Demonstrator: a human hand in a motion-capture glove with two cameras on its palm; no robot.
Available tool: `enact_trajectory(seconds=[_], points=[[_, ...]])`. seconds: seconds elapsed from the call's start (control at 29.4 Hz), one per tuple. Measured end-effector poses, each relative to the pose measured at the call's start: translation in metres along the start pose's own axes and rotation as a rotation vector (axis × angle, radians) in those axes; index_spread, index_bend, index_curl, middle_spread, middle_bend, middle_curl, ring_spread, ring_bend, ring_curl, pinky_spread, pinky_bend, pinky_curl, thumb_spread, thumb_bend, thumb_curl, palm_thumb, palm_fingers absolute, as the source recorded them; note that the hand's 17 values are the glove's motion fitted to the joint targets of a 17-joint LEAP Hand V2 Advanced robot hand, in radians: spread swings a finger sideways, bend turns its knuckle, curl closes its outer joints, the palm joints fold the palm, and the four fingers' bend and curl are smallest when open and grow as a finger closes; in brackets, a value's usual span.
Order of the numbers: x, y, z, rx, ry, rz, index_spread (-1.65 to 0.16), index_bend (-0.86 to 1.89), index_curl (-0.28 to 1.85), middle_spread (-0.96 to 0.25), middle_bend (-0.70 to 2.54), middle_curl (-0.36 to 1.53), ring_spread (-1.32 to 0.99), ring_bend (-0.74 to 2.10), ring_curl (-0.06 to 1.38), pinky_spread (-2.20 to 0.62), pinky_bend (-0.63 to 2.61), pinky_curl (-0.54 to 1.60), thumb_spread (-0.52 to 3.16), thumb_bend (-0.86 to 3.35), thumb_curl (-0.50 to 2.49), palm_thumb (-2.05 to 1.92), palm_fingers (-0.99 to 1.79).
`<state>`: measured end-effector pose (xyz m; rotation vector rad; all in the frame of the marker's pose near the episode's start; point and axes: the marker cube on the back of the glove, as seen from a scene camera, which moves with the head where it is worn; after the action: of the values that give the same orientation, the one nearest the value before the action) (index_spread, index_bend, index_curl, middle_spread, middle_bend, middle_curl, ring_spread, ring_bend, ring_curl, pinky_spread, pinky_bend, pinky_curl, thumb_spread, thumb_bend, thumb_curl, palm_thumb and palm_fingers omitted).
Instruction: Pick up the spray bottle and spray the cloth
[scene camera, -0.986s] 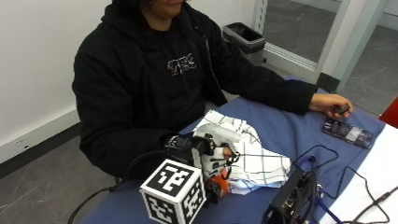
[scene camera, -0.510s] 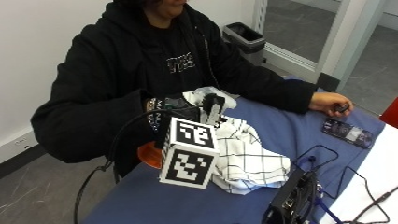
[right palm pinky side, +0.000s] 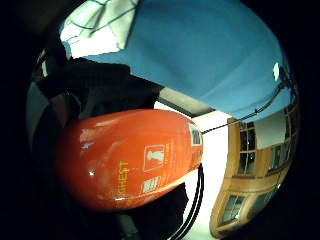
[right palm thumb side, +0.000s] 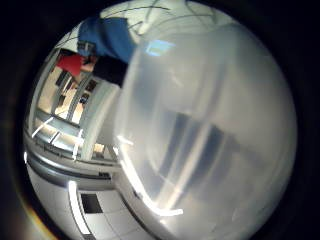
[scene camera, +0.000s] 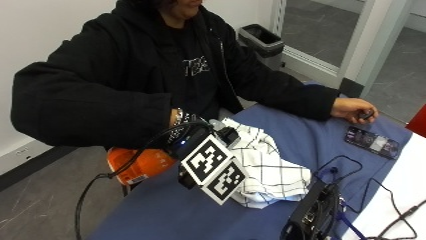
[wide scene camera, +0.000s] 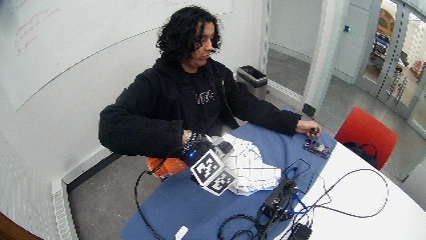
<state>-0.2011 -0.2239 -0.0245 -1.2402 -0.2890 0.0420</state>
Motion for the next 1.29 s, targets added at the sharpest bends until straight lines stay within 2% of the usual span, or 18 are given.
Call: enact_trajectory(seconds=[0.14, 0.34, 0.58, 0.71, 0.95, 1.09, 1.29], points=[[0.02, -0.014, 0.014, -0.08, 0.046, 0.098, -0.23, 0.13, 0.5, -0.16, 0.71, 0.64, -0.18, 0.81, 0.53, -0.21, 0.52, 0.46, 0.69, 0.01, 0.79, 1.15, 1.19], [0.015, -0.051, 0.013, -0.106, 0.002, 0.147, -0.23, 0.13, 0.5, -0.16, 0.71, 0.65, -0.19, 0.81, 0.53, -0.21, 0.52, 0.46, 0.73, 0.01, 0.81, 1.16, 1.18], [0.044, -0.04, 0.033, -0.165, 0.048, 0.233, -0.23, 0.12, 0.49, -0.17, 0.71, 0.66, -0.19, 0.82, 0.53, -0.21, 0.53, 0.46, 0.77, 0.0, 0.83, 1.16, 1.18], [0.032, -0.037, 0.034, -0.148, 0.058, 0.209, -0.23, 0.12, 0.48, -0.17, 0.7, 0.66, -0.19, 0.82, 0.53, -0.21, 0.53, 0.46, 0.79, 0.0, 0.84, 1.16, 1.18], [-0.059, -0.004, 0.006, 0.024, 0.141, -0.047, -0.23, 0.12, 0.47, -0.17, 0.69, 0.66, -0.19, 0.82, 0.53, -0.2, 0.53, 0.46, 0.82, -0.01, 0.86, 1.15, 1.17], [-0.138, 0.005, -0.022, 0.159, 0.144, -0.27, -0.23, 0.13, 0.47, -0.17, 0.69, 0.66, -0.19, 0.82, 0.53, -0.2, 0.53, 0.46, 0.83, -0.01, 0.87, 1.15, 1.17], [-0.209, 0.018, -0.029, 0.237, 0.083, -0.623, -0.23, 0.13, 0.47, -0.17, 0.69, 0.67, -0.19, 0.81, 0.53, -0.2, 0.53, 0.46, 0.84, -0.01, 0.88, 1.15, 1.18]])
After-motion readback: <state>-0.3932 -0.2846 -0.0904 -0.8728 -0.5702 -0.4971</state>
